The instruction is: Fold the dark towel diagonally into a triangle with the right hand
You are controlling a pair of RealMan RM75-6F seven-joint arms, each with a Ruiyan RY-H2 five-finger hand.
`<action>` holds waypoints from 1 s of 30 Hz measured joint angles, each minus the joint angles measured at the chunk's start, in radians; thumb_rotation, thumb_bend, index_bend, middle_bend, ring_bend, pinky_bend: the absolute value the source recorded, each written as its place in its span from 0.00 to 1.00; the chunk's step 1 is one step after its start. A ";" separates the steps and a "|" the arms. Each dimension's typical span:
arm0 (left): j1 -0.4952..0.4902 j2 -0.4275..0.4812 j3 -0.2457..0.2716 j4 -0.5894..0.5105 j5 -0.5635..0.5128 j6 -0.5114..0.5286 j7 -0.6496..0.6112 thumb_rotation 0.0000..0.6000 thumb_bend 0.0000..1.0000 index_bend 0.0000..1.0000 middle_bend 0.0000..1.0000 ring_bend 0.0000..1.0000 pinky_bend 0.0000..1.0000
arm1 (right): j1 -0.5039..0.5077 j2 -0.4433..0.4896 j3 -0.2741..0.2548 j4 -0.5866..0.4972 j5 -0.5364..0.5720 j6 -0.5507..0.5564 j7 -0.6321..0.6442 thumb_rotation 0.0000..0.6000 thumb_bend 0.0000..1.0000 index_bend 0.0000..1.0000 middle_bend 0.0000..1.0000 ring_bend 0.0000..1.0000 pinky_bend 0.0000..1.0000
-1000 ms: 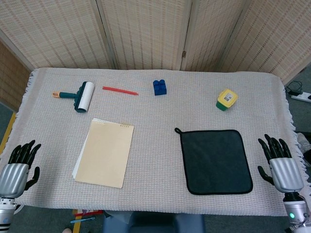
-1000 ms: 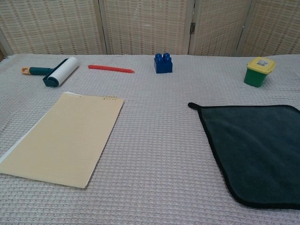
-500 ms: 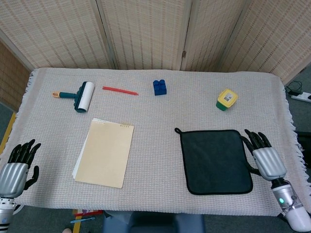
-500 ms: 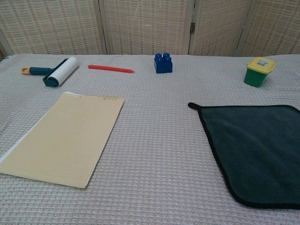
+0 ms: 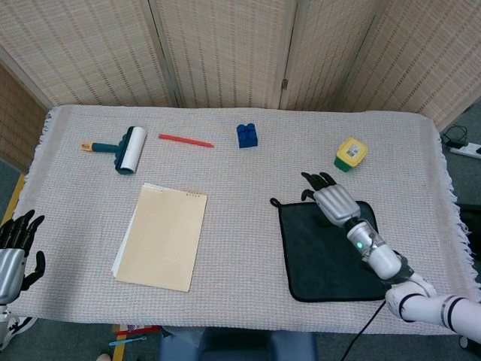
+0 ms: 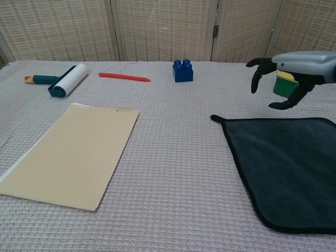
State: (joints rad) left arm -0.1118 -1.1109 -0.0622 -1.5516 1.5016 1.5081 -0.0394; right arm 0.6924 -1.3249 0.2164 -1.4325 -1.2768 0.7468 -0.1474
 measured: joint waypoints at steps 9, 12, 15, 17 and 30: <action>0.008 0.023 -0.008 0.002 -0.008 0.010 -0.054 1.00 0.74 0.06 0.03 0.00 0.00 | 0.103 -0.213 0.001 0.235 0.041 -0.050 -0.046 1.00 0.40 0.41 0.03 0.07 0.00; 0.011 0.031 -0.010 0.001 -0.010 0.013 -0.069 1.00 0.74 0.06 0.03 0.00 0.00 | 0.124 -0.268 -0.007 0.298 0.046 -0.061 -0.045 1.00 0.40 0.41 0.03 0.07 0.00; 0.013 0.035 -0.011 0.002 -0.009 0.017 -0.077 1.00 0.74 0.06 0.03 0.00 0.00 | 0.140 -0.308 -0.014 0.348 0.045 -0.064 -0.039 1.00 0.40 0.41 0.03 0.07 0.00; 0.014 0.036 -0.013 0.003 -0.006 0.023 -0.082 1.00 0.74 0.06 0.03 0.00 0.00 | 0.151 -0.328 -0.019 0.377 0.045 -0.070 -0.036 1.00 0.40 0.41 0.03 0.07 0.00; 0.013 0.036 -0.015 0.031 0.012 0.033 -0.106 1.00 0.74 0.09 0.03 0.00 0.00 | 0.204 -0.395 -0.027 0.500 0.065 -0.123 -0.023 1.00 0.40 0.42 0.03 0.08 0.00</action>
State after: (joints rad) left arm -0.0985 -1.0745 -0.0768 -1.5209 1.5136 1.5410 -0.1452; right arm 0.8961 -1.7200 0.1896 -0.9322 -1.2120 0.6237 -0.1707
